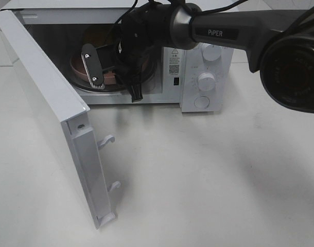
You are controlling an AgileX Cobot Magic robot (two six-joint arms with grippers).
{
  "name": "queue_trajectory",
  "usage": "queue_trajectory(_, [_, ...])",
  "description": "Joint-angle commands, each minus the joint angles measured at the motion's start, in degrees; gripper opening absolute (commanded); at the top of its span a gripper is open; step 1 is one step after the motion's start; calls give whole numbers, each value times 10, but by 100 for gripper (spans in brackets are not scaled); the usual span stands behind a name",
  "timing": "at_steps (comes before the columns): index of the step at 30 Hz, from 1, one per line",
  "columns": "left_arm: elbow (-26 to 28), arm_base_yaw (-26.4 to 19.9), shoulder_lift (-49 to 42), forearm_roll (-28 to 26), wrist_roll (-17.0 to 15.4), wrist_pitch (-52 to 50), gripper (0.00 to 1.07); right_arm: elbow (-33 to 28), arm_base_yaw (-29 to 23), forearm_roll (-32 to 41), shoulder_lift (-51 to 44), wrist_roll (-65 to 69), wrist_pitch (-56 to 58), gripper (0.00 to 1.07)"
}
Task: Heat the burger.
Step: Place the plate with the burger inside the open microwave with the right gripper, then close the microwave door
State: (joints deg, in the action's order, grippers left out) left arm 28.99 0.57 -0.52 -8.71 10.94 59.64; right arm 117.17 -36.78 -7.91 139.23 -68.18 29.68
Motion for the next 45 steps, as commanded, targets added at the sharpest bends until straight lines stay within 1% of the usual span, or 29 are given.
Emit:
queue_trajectory(1, [-2, 3, -9, -2, -2, 0, 100, -24, 1, 0, -20, 2, -13, 46])
queue_trajectory(2, [-2, 3, -9, -2, -2, 0, 100, -24, 1, 0, -20, 2, -13, 46])
queue_trajectory(4, [-2, 3, -9, -2, -2, 0, 100, -47, 1, 0, -36, 2, -21, 48])
queue_trajectory(5, [-2, 3, -9, -2, -2, 0, 100, -47, 1, 0, -36, 2, -21, 48])
queue_trajectory(6, [-2, 3, -9, -2, -2, 0, 100, -63, 1, 0, -46, 2, -23, 49])
queue_trajectory(7, [-2, 3, -9, -2, -2, 0, 100, -63, 1, 0, -46, 2, -23, 49])
queue_trajectory(9, [-2, 3, -9, -2, -2, 0, 100, -90, 1, 1, -61, 4, -33, 51])
queue_trajectory(10, [-2, 3, -9, -2, -2, 0, 100, -90, 1, 1, -61, 4, -33, 51])
queue_trajectory(11, [-2, 3, -9, -2, -2, 0, 100, -113, 1, 9, -73, 5, -48, 52])
queue_trajectory(13, [-2, 3, -9, -2, -2, 0, 100, -123, 1, 12, -78, 6, -53, 53])
queue_trajectory(15, [-2, 3, -9, -2, -2, 0, 100, -166, 1, 14, -100, 6, -71, 56])
queue_trajectory(18, [-2, 3, -9, -2, -2, 0, 100, -178, 1, 14, -106, 6, -76, 58])
queue_trajectory(20, [-2, 3, -9, -2, -2, 0, 100, -223, 1, 13, -132, 6, -89, 61])
queue_trajectory(23, [-2, 3, -9, -2, -2, 0, 100, -234, 1, 13, -137, 7, -93, 62])
queue_trajectory(25, [-2, 3, -9, -2, -2, 0, 100, -264, 1, 13, -155, 13, -101, 64])
queue_trajectory(26, [-2, 3, -9, -2, -2, 0, 100, -264, 1, 13, -155, 13, -101, 64])
queue_trajectory(27, [-2, 3, -9, -2, -2, 0, 100, -283, 1, 13, -168, 17, -112, 65])
queue_trajectory(29, [-2, 3, -9, -2, -2, 0, 100, -292, 1, 13, -175, 21, -116, 66])
queue_trajectory(31, [-2, 3, -9, -2, -2, 0, 100, -324, 1, 13, -199, 54, -131, 73])
queue_trajectory(34, [-2, 3, -9, -2, -2, 0, 100, -333, 1, 13, -207, 67, -139, 76])
queue_trajectory(35, [-2, 3, -9, -2, -2, 0, 100, -352, 6, 13, -221, 87, -158, 81])
queue_trajectory(36, [-2, 3, -9, -2, -2, 0, 100, -372, 7, 13, -237, 103, -176, 83])
queue_trajectory(38, [-2, 3, -9, -2, -2, 0, 100, -382, 7, 11, -245, 107, -180, 84])
queue_trajectory(39, [-2, 3, -9, -2, -2, 0, 100, -405, 7, 8, -260, 108, -184, 83])
queue_trajectory(42, [-2, 3, -9, -2, -2, 0, 100, -415, 10, 7, -268, 108, -184, 83])
queue_trajectory(44, [-2, 3, -9, -2, -2, 0, 100, -453, 14, 6, -297, 109, -183, 82])
queue_trajectory(45, [-2, 3, -9, -2, -2, 0, 100, -453, 14, 6, -297, 109, -183, 82])
